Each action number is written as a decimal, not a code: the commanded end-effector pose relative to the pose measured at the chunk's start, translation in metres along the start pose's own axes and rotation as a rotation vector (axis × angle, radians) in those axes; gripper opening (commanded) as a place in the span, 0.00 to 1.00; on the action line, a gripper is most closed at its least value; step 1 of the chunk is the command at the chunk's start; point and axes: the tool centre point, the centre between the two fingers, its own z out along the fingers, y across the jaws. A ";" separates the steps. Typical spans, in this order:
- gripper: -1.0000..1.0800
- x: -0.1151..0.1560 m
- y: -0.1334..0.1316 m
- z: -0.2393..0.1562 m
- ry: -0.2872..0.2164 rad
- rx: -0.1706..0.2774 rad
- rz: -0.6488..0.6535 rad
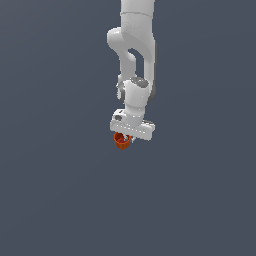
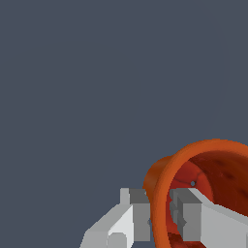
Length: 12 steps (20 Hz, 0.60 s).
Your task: Pick up the object and move it to a goal position.
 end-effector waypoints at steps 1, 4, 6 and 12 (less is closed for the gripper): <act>0.00 0.000 -0.001 -0.001 0.001 0.000 0.000; 0.00 0.000 -0.004 -0.006 0.001 0.000 0.000; 0.00 0.001 -0.007 -0.012 0.001 0.000 0.000; 0.00 0.002 -0.023 -0.042 0.000 0.001 0.000</act>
